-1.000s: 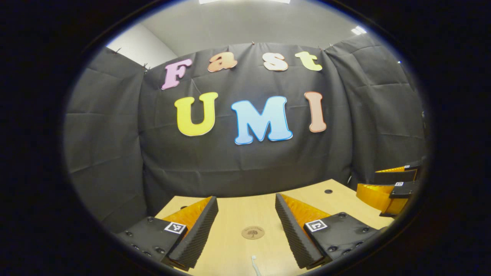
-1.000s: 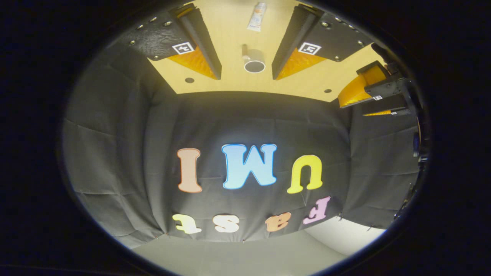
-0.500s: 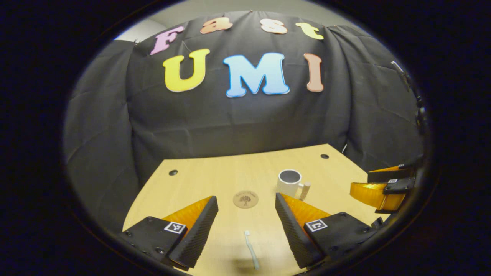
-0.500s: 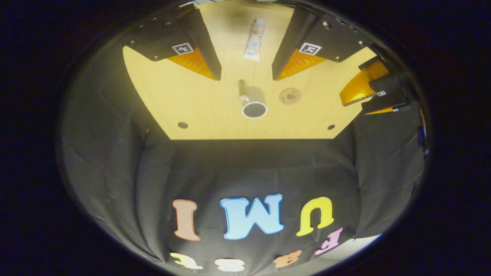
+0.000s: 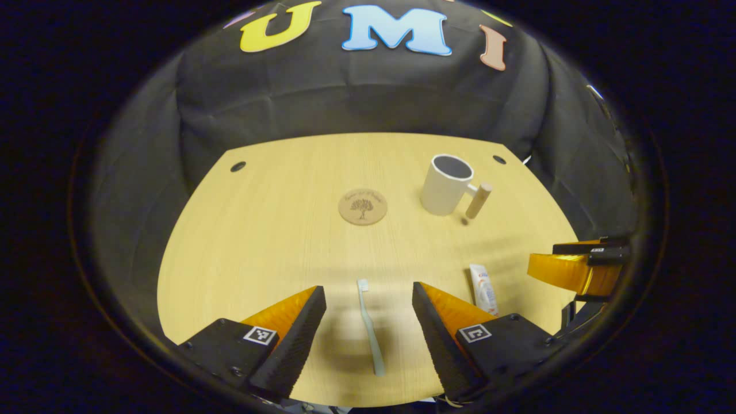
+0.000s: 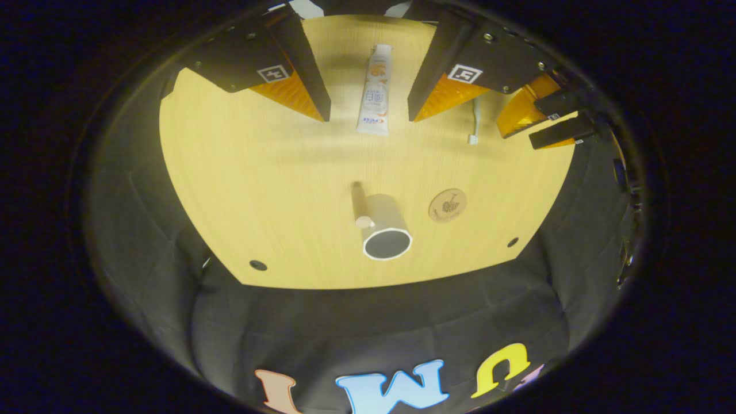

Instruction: Put the toothbrush and toothpaste on the desktop into the cup, then pick up the cup and place it on the coaster on the desktop.

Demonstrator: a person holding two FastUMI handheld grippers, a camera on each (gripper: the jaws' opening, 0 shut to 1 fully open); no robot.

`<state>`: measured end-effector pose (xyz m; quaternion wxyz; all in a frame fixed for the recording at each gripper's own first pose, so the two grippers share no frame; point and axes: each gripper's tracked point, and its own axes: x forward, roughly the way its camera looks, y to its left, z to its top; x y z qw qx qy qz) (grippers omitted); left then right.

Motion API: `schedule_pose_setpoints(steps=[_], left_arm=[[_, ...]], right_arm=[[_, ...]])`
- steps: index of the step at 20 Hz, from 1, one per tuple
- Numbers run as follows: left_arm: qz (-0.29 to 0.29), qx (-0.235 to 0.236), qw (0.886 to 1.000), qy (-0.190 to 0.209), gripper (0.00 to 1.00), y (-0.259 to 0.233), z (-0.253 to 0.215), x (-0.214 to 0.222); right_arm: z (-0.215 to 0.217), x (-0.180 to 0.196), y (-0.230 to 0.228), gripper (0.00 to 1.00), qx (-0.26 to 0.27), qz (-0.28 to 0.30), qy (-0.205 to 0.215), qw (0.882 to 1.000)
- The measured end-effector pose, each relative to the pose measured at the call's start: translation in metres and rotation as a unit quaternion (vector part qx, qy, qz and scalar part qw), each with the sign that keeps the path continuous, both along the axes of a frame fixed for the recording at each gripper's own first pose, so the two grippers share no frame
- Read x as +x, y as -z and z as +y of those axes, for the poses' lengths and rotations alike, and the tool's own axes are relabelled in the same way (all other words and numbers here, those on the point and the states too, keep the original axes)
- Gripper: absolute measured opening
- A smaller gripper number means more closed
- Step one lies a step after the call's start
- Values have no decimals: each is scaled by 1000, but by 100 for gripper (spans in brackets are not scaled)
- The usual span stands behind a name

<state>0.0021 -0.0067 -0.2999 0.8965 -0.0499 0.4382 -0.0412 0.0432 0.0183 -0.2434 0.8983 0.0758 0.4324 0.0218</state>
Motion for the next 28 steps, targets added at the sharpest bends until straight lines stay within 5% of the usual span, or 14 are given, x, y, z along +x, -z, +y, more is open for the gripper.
schedule_pose_setpoints(steps=[16, 28], left_arm=[[220, -9, 975, -14, 99, 103, 1, -30], [264, 10, 964, -12, 96, 109, 2, -24]], right_arm=[[12, 1, 95, 84, 4, 196, 2, 981], [0, -2, 118, 83, -16, 241, 34, 970]])
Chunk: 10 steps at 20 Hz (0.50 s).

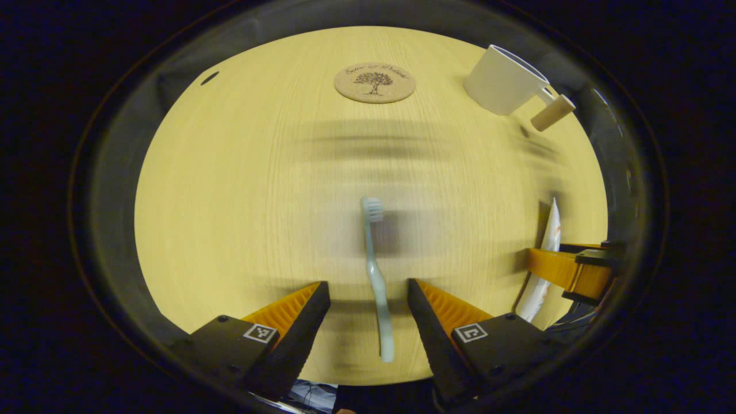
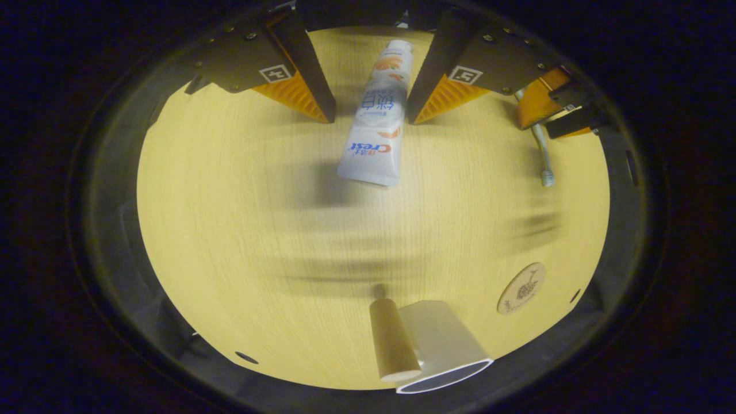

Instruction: Put the toothbrush and toothpaste on the desktop into the cup, then pick up the cup and place it on the coaster on the desktop.

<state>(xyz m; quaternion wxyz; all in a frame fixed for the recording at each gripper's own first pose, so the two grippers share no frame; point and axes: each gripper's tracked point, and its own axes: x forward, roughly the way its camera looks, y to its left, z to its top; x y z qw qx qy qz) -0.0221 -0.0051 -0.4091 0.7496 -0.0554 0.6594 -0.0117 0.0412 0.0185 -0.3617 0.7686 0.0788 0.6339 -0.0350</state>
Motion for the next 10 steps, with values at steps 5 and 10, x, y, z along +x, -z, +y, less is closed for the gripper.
schedule_pose_setpoints(steps=[5, 10], left_arm=[[10, 1, 1000, 11, 95, -2, -3, 2], [14, 0, 1000, 15, 87, -3, -5, 1]], right_arm=[[4, -2, 1, 85, -4, 22, 1, 1000], [-3, -1, -1, 62, -9, 18, -6, 1000]])
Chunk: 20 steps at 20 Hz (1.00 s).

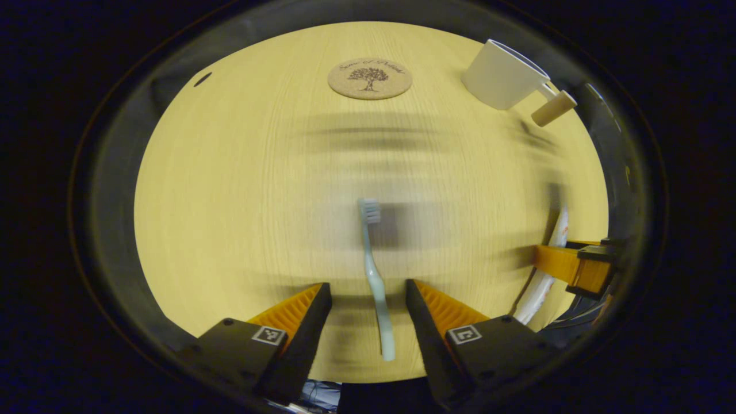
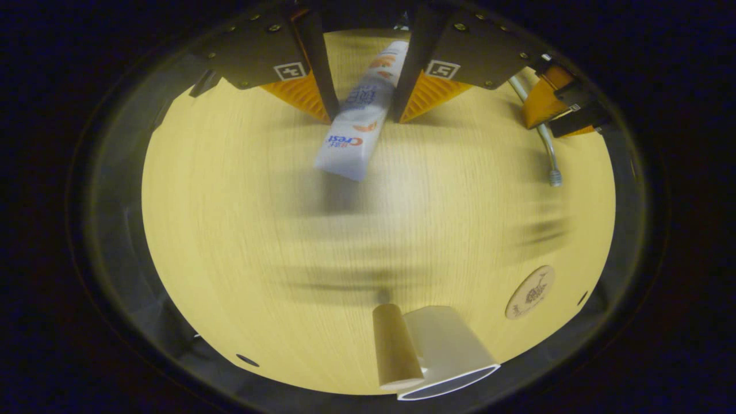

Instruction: Put the toothbrush and toothpaste on the desktop into the cup, then pick up the cup and place it on the coaster on the desktop.

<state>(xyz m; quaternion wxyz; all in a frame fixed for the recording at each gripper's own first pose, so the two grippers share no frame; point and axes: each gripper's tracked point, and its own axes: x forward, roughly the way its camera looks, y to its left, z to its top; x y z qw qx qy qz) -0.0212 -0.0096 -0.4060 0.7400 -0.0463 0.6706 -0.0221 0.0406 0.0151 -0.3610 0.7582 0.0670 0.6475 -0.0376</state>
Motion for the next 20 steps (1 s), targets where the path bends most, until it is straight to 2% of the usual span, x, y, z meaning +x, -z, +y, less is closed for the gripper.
schedule_pose_setpoints(steps=[1, 2, 3, 4, 5, 7, 8, 9, 11, 12, 17, 20], left_arm=[[0, -1, 1000, 2, 70, -2, -2, -1], [-1, -2, 1000, 2, 66, -2, -3, 0], [-3, -2, 1000, 4, 45, -2, -5, -1], [-4, -2, 1000, 2, 42, -1, -6, -2], [-4, 0, 1000, -1, 23, -2, -6, -2], [-11, -3, 1000, -4, 22, -2, -7, -2], [-11, -3, 1000, -7, 12, -3, -7, -2], [-14, -1, 1000, -5, 12, -2, -7, -3], [-18, 2, 1000, 5, 12, -3, -8, -4], [-19, 3, 1000, 6, 12, -3, -8, -3], [-29, 3, 1000, 0, 12, -4, -7, -3], [-31, 5, 999, 1, 13, -4, -7, -2]], right_arm=[[-1, 1, -2, 60, -2, 0, -7, 1000], [-1, 0, 2, 53, -1, 0, -8, 1000], [-4, 0, 1, 52, -3, -4, -5, 1000], [-6, -1, 0, 44, -2, -5, -3, 1000], [-8, -1, 0, 40, 0, -6, -10, 1000], [-7, -2, -1, 39, -2, -13, -22, 1000], [-7, -2, 2, 39, -5, -18, -22, 1000], [-6, -1, -2, 33, -3, -20, -21, 1000], [-7, -2, -7, 33, -2, -30, -16, 999], [-8, -2, -1, 22, 1, -35, -12, 999], [-8, -1, -2, 22, 28, -51, -1, 998], [-6, -2, -2, 22, 64, -55, 6, 996]])
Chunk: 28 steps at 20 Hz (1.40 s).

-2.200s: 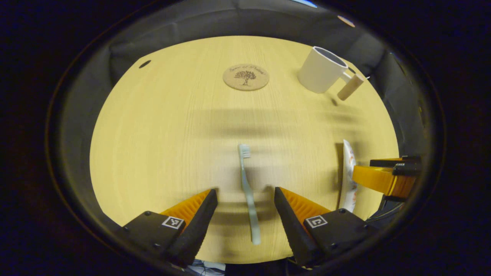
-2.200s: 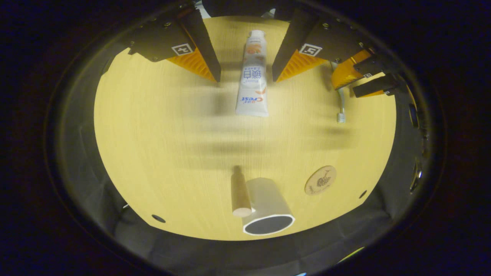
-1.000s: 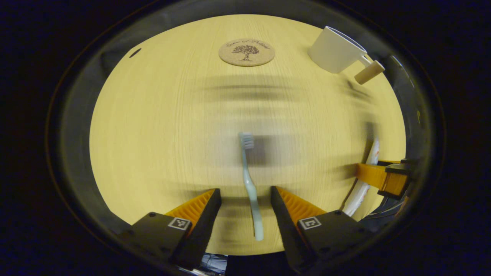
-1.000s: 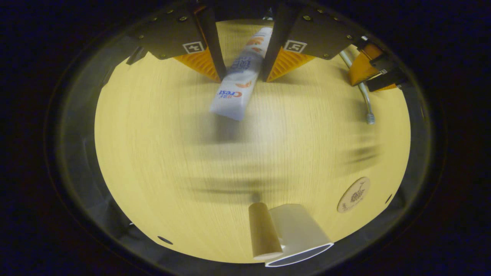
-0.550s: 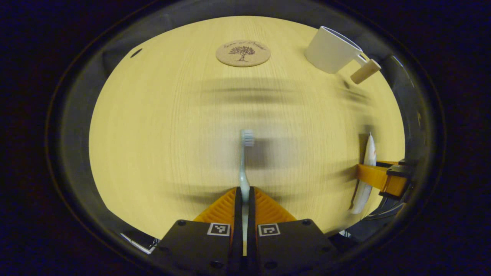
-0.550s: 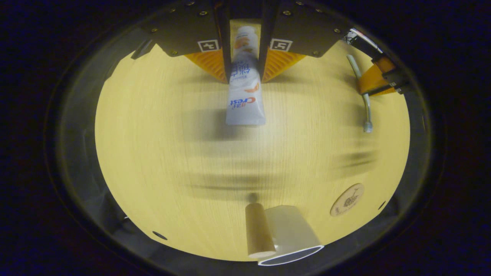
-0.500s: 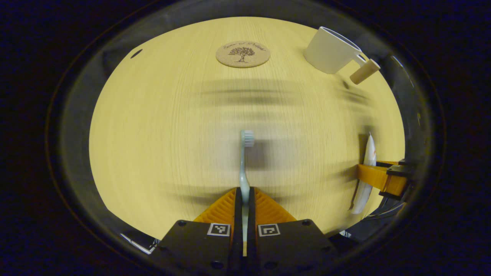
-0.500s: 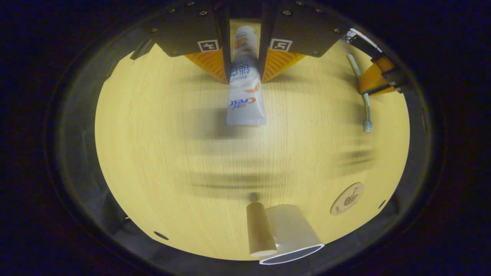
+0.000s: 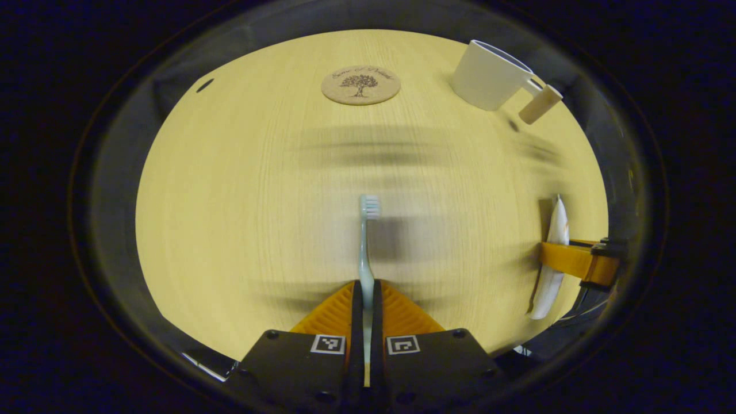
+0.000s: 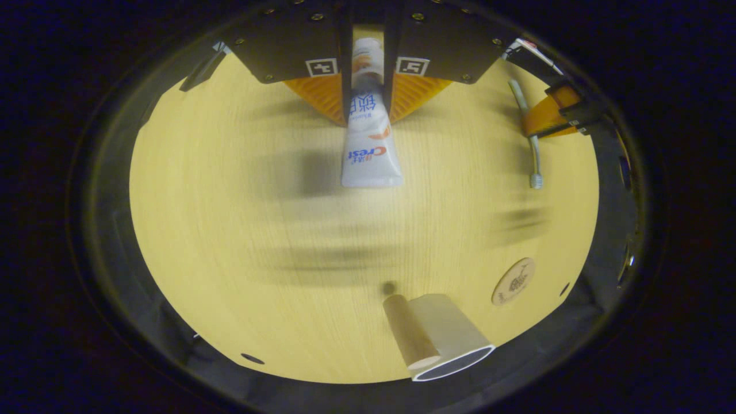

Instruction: Put the toothbrush and toothpaste on the desktop into the cup, then pick up the cup and place it on the coaster on the desktop.

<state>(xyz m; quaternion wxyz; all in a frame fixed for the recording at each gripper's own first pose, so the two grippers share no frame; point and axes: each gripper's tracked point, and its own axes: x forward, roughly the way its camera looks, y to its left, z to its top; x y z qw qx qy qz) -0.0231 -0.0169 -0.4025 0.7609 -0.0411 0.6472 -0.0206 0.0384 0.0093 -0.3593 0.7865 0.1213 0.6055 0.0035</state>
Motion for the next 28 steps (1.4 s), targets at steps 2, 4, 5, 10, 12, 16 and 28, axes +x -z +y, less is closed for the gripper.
schedule_pose_setpoints(steps=[2, 4, 5, 10, 12, 16, 28], left_arm=[[0, 1, 1000, -1, 12, 0, -1, 0], [-4, 1, 1000, -5, 13, -1, 1, 0], [-8, 1, 1000, -9, 12, -1, 1, 0], [-18, 1, 999, -37, 12, -5, 7, -5], [-51, 0, 998, -45, 12, -18, 8, 6], [-122, -9, 992, -45, 12, -56, 6, 34], [-272, -39, 960, -59, 12, -167, 10, 85]], right_arm=[[2, -2, 2, 22, 21, 1, 14, 1000], [2, 1, -1, 22, 24, -10, 16, 1000], [4, 3, -4, 22, 31, -16, 17, 999], [9, 11, -42, 22, 56, -53, 15, 997], [7, 14, -55, 22, 53, -71, 11, 996], [8, 25, -84, 22, 61, -104, 10, 993], [-1, 90, -190, 22, 64, -251, 28, 965]])
